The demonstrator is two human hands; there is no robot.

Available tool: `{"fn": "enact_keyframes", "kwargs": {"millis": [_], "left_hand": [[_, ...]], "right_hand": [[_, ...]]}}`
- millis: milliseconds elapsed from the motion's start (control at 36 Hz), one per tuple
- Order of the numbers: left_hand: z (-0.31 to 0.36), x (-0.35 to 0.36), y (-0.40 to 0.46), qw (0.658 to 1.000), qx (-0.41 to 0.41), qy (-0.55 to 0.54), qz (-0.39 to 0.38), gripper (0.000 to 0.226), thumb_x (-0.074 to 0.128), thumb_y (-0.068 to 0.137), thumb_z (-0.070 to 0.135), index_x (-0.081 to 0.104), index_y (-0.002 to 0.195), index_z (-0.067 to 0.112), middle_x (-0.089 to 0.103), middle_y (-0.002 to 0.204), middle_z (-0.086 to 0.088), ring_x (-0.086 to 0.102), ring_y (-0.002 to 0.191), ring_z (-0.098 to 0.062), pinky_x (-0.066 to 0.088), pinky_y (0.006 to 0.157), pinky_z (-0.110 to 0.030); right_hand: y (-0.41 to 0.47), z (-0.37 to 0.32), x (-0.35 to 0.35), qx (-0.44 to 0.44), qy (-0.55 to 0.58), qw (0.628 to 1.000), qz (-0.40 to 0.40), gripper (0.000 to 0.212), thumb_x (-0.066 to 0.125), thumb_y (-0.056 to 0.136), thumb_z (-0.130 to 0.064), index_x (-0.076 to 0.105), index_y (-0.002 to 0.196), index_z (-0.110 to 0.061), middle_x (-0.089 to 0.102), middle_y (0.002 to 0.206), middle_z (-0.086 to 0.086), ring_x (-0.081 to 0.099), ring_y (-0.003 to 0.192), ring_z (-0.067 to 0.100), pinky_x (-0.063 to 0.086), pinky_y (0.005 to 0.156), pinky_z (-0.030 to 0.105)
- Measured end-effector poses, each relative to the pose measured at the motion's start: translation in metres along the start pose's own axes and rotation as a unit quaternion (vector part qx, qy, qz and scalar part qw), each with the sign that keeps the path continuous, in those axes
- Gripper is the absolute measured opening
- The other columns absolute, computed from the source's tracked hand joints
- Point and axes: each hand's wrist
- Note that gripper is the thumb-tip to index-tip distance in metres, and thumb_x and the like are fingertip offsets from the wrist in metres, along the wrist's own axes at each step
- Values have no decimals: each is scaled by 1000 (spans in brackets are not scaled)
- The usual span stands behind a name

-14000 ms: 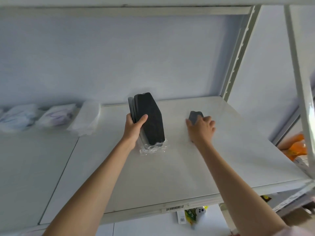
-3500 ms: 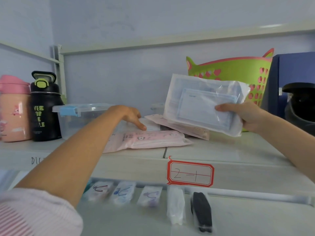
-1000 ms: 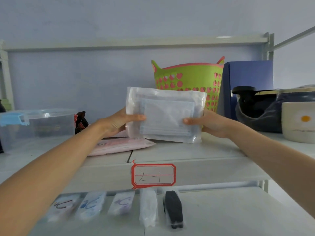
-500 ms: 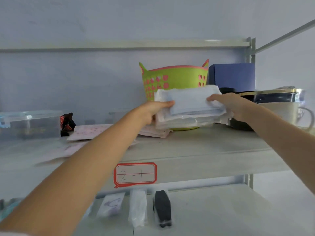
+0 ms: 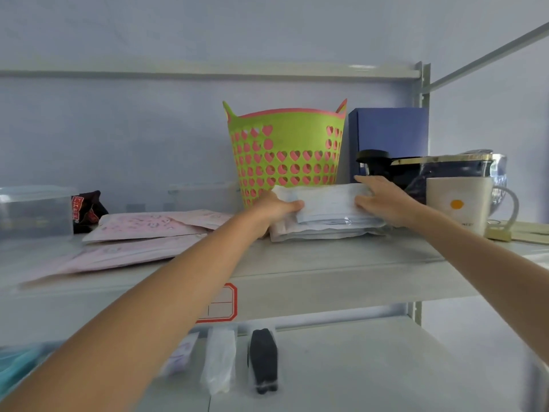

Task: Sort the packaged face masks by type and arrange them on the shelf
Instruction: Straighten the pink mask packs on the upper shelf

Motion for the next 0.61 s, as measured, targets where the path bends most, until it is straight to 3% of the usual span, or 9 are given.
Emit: {"fn": "enact_keyframes", "kwargs": {"millis": [56, 139, 194, 278, 361, 417, 472, 556, 611], "left_hand": [[1, 1, -4, 1000, 5, 5, -12, 99, 79, 74, 46, 23, 150, 18, 39, 149, -5, 45, 130, -27, 42, 106, -45], [2, 1, -10, 1000, 16, 13, -21, 99, 81, 74, 41, 22, 150, 17, 38, 148, -3, 42, 131, -25, 41, 107, -44], [1, 0, -15, 999, 26, 26, -30, 82, 81, 75, 39, 38, 140, 15, 50, 137, -2, 51, 121, -23, 46, 101, -41], [-1, -4, -25, 997, 37, 45, -54, 47, 77, 81, 32, 52, 119, 20, 61, 113, 4, 58, 97, -12, 49, 75, -26], [-3, -7, -39, 993, 48, 76, -70, 35, 74, 84, 33, 51, 108, 22, 58, 120, 2, 54, 103, -15, 42, 83, -24], [-4, -10, -47, 992, 53, 78, -84, 33, 72, 85, 33, 53, 110, 21, 51, 123, 4, 49, 111, -16, 37, 90, -23], [-7, -13, -54, 991, 57, 78, -95, 42, 72, 85, 33, 53, 119, 18, 46, 119, 8, 46, 112, -13, 36, 94, -23], [-11, -15, -58, 990, 49, 77, -105, 25, 76, 81, 34, 55, 92, 30, 62, 117, 7, 54, 108, -12, 41, 99, -27], [-12, -17, -63, 991, 52, 68, -98, 26, 76, 82, 33, 51, 87, 32, 60, 106, 9, 54, 104, -11, 40, 97, -25]], "right_hand": [[-8, -5, -1, -25, -18, 999, -23, 48, 40, 98, -19, 38, 146, -15, 29, 154, 6, 25, 141, 24, 19, 112, 32], [-20, -8, 0, -20, -39, 998, -37, 38, 34, 100, -17, 55, 127, -1, 51, 135, 16, 45, 125, 32, 31, 105, 37], [-27, -7, 0, -27, -50, 997, -43, 35, 35, 100, -20, 60, 110, 2, 60, 115, 19, 53, 110, 35, 38, 96, 40], [-38, -7, 1, -42, -52, 997, -44, 34, 35, 100, -23, 56, 88, 0, 60, 94, 14, 53, 95, 34, 38, 83, 39], [-46, -8, 0, -48, -82, 994, -48, 41, 35, 102, -28, 55, 120, 3, 54, 124, 16, 45, 118, 32, 33, 100, 42], [-50, -8, 1, -38, -96, 994, -46, 46, 35, 101, -35, 46, 137, -7, 41, 143, 12, 36, 132, 29, 28, 110, 43], [-53, -5, 2, -31, -98, 994, -35, 49, 36, 100, -41, 39, 142, -16, 33, 149, 7, 28, 138, 28, 23, 113, 44], [-58, 0, 3, -25, -92, 995, -26, 51, 36, 99, -44, 38, 143, -18, 32, 149, 6, 26, 138, 29, 23, 113, 46], [-61, 0, 4, -30, -84, 996, -32, 50, 34, 100, -44, 39, 142, -17, 35, 148, 7, 29, 137, 28, 24, 112, 45]]}}
Point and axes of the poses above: each hand's wrist, its own y-axis towards the middle knuckle, its own x-axis out of the palm, z = x × y
